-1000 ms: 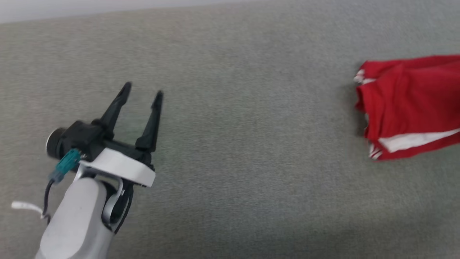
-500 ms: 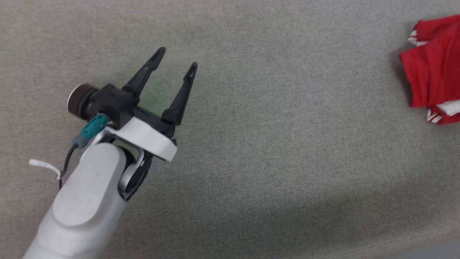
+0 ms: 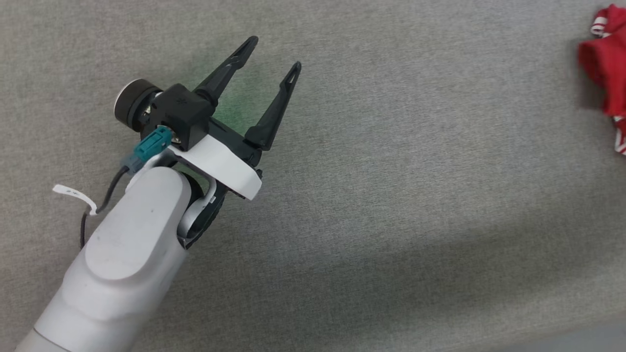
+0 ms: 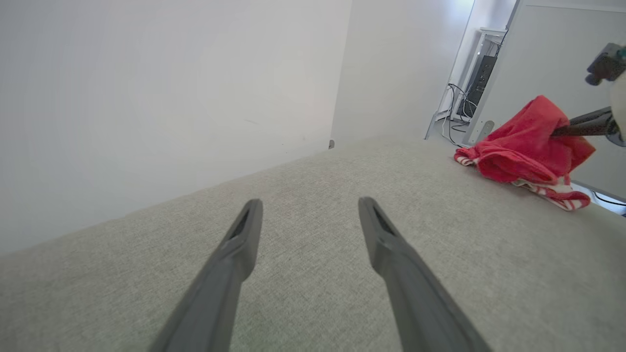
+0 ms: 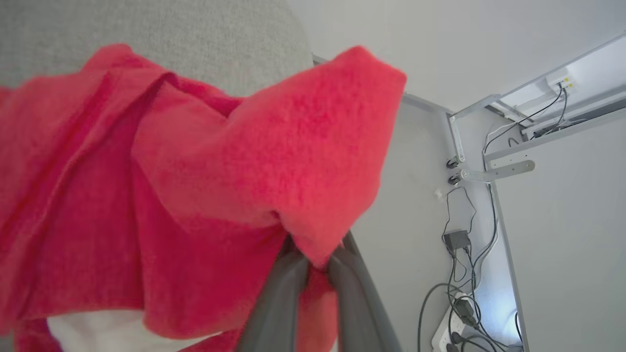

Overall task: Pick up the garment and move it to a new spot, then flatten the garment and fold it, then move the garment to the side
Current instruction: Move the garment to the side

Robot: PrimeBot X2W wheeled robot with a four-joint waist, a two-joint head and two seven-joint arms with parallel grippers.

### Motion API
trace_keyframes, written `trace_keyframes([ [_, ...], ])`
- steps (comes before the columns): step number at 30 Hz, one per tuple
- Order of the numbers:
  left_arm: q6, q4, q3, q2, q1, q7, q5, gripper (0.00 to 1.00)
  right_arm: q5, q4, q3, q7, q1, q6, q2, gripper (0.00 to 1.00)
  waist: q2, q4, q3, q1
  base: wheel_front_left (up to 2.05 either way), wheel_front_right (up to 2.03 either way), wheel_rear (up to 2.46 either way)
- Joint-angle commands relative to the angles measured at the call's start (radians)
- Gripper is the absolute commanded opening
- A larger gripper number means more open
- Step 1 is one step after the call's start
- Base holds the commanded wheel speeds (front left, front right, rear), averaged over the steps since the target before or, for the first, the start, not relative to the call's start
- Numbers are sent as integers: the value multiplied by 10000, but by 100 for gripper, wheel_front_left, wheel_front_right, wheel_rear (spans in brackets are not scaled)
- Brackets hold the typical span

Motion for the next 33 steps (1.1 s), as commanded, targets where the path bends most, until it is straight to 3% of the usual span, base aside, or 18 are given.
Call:
trace_keyframes([
  [1,-27,57,-38,53,-169,-48,-151,100,-79,264,29,-90,-198,-4,236,2,0,66,53,0,0,0,0],
  [2,-27,87,-30,80,-209,-48,-152,100,-75,431,-17,-133,-279,-4,308,28,0,86,63,0,0,0,0],
  [3,-27,105,10,110,-225,-48,-167,100,-109,557,-4,-155,-330,-4,376,47,0,99,68,0,0,0,0],
  [4,-27,145,117,154,-180,-48,-205,100,-175,770,30,-229,-414,-4,482,96,0,126,58,0,0,0,0],
  [5,-27,124,169,174,-136,-48,-225,100,-173,838,48,-254,-470,-4,521,100,0,141,44,0,0,0,0],
  [16,-27,-172,1598,290,895,-48,-647,100,195,840,266,-863,-688,-4,268,100,0,346,-610,0,0,0,0],
  [24,35,-583,3113,-59,1949,-48,-684,100,963,360,236,-1490,-244,-4,463,100,0,617,-1258,0,0,0,0],
  [33,125,-960,4593,-464,3346,-48,53,100,1647,-877,393,-2742,730,-2,989,100,0,900,-2315,0,0,0,0],
])
